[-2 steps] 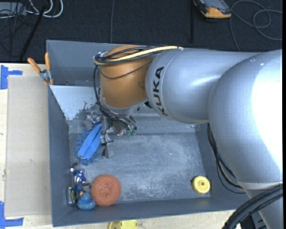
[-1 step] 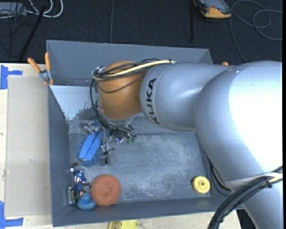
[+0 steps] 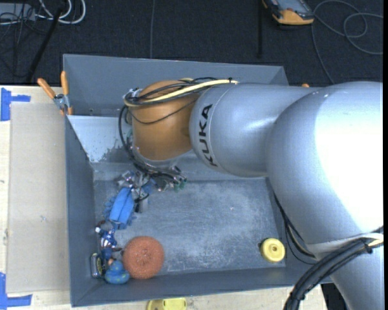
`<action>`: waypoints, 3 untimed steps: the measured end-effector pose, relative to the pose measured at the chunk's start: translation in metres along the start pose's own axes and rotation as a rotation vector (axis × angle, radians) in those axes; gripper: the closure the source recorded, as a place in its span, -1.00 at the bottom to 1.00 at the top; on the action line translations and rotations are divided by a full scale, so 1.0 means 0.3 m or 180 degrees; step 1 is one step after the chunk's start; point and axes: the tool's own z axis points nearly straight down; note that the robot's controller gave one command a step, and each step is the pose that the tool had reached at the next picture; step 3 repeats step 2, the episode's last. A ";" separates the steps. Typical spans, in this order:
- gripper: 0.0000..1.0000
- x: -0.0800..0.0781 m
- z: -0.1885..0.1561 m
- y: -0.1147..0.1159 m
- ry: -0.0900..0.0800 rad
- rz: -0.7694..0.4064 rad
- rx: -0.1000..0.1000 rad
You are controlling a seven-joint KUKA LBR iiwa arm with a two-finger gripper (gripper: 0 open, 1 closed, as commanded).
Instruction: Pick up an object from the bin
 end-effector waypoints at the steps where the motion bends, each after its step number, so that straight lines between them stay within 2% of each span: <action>1: 1.00 0.000 0.000 0.000 0.0000 0.0002 -0.0001; 3: 1.00 0.002 -0.009 0.000 0.0009 0.0004 -0.0003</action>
Offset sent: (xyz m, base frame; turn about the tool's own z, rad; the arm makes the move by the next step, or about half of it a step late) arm 0.0000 0.0000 0.0258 0.0000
